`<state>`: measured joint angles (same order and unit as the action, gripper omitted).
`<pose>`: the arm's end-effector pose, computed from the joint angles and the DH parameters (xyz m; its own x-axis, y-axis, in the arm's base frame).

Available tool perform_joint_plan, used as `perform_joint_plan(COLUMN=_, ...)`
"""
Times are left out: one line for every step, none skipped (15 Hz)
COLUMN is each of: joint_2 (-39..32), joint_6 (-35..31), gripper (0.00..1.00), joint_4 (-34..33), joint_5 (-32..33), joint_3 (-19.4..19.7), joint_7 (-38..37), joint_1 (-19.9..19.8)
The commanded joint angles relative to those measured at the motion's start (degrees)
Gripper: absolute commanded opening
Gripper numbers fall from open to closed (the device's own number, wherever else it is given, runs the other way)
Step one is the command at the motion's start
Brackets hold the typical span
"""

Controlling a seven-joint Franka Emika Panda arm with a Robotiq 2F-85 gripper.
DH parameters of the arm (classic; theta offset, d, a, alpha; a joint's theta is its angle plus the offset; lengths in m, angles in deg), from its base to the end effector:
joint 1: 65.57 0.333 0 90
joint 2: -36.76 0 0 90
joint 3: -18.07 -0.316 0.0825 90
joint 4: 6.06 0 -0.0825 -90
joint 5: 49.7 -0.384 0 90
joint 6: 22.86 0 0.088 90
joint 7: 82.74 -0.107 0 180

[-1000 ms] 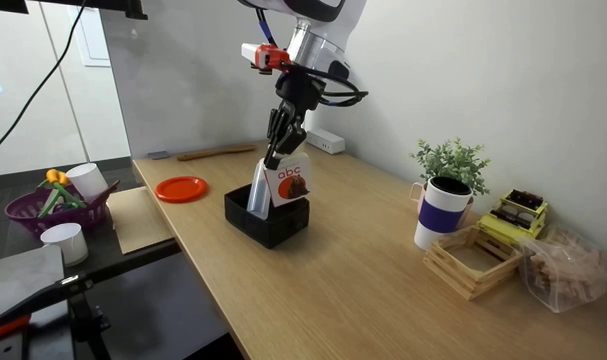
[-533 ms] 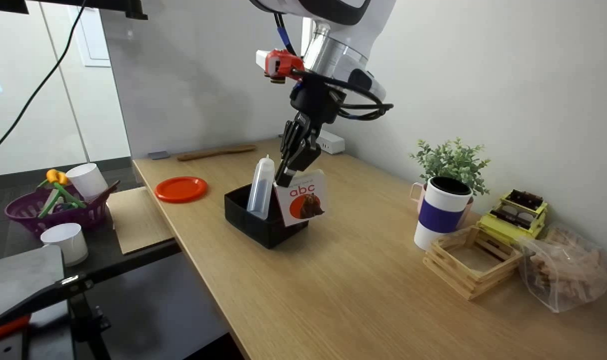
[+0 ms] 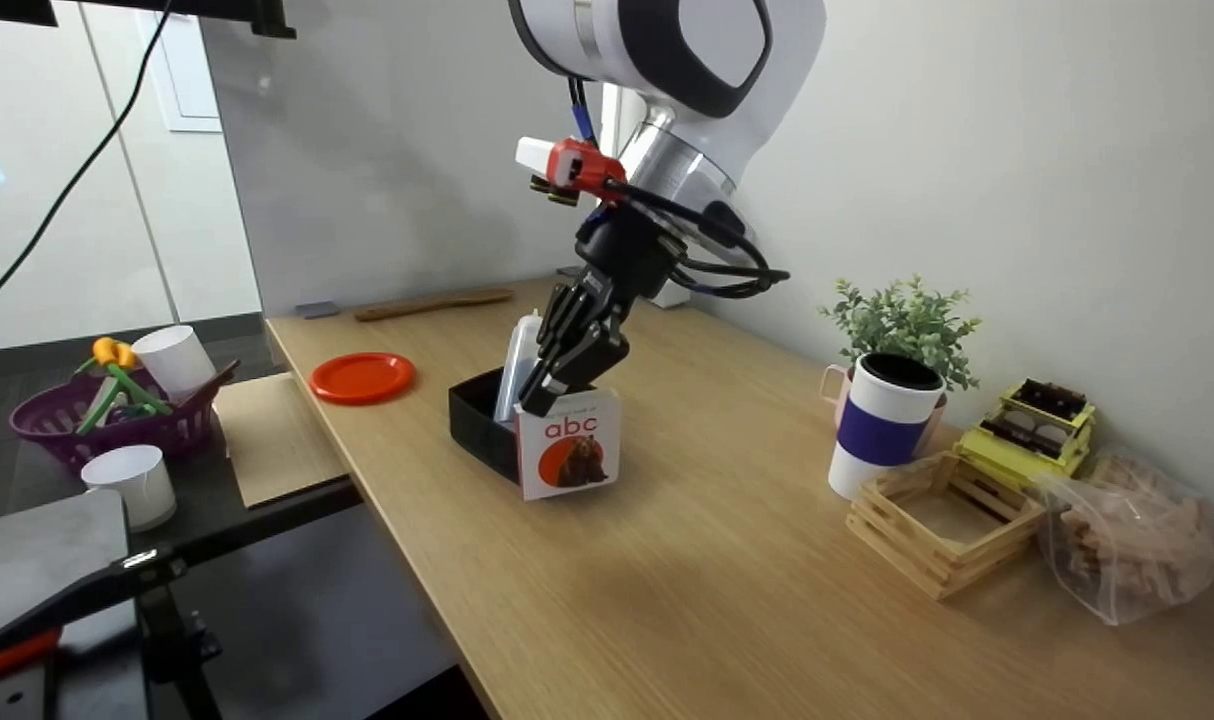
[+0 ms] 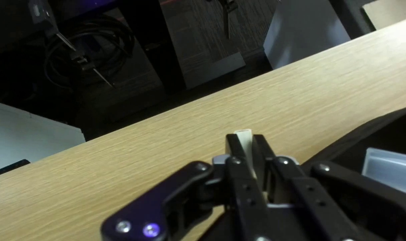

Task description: Take the book out of the black box, take the sauce bottle out of the box

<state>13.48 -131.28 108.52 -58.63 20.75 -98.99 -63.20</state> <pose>0.5443 0.0086 0.2255 0.8008 -0.3341 -0.4971 -0.3549 -0.9333 0.0554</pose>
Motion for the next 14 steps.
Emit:
perform_joint_plan(joint_2=-6.19, joint_6=8.84, gripper=0.03, joint_4=-8.67, joint_5=3.28, joint_3=-1.51, joint_7=2.42, joint_1=0.59)
perform_joint_plan(joint_2=-7.92, joint_6=11.79, gripper=0.03, joint_4=-11.01, joint_5=4.67, joint_3=-1.65, joint_7=2.33, joint_1=1.07)
perform_joint_plan(joint_2=-9.35, joint_6=14.37, gripper=0.03, joint_4=-13.04, joint_5=5.98, joint_3=-1.72, joint_7=2.02, joint_1=1.59)
perform_joint_plan(joint_2=-10.89, joint_6=17.06, gripper=0.03, joint_4=-15.13, joint_5=7.35, joint_3=-1.73, joint_7=1.76, joint_1=2.15)
perform_joint_plan(joint_2=-12.35, joint_6=19.52, gripper=0.03, joint_4=-17.13, joint_5=8.63, joint_3=-1.75, joint_7=1.58, joint_1=2.70)
perform_joint_plan(joint_2=-13.70, joint_6=21.68, gripper=0.03, joint_4=-18.94, joint_5=9.85, joint_3=-1.77, joint_7=1.72, joint_1=3.23)
perform_joint_plan(joint_2=-14.79, joint_6=23.13, gripper=0.03, joint_4=-20.53, joint_5=10.75, joint_3=-1.82, joint_7=1.87, joint_1=3.65)
perform_joint_plan(joint_2=-15.61, joint_6=23.87, gripper=0.03, joint_4=-21.75, joint_5=11.49, joint_3=-1.90, joint_7=2.24, joint_1=3.96)
perform_joint_plan(joint_2=-16.33, joint_6=24.33, gripper=0.03, joint_4=-22.86, joint_5=12.18, joint_3=-1.96, joint_7=2.60, joint_1=4.22)
perform_joint_plan(joint_2=-16.62, joint_6=23.67, gripper=0.03, joint_4=-23.40, joint_5=12.53, joint_3=-2.05, joint_7=2.87, joint_1=4.39)
perform_joint_plan(joint_2=-16.49, joint_6=22.02, gripper=0.03, joint_4=-23.47, joint_5=12.55, joint_3=-2.20, joint_7=3.08, joint_1=4.49)
perform_joint_plan(joint_2=-16.16, joint_6=19.97, gripper=0.03, joint_4=-23.19, joint_5=12.24, joint_3=-2.39, joint_7=3.44, joint_1=4.42)
perform_joint_plan(joint_2=-15.87, joint_6=18.08, gripper=0.03, joint_4=-23.00, joint_5=11.71, joint_3=-2.58, joint_7=3.81, joint_1=4.28)
perform_joint_plan(joint_2=-15.28, joint_6=15.46, gripper=0.03, joint_4=-22.26, joint_5=11.25, joint_3=-2.85, joint_7=4.44, joint_1=4.04)
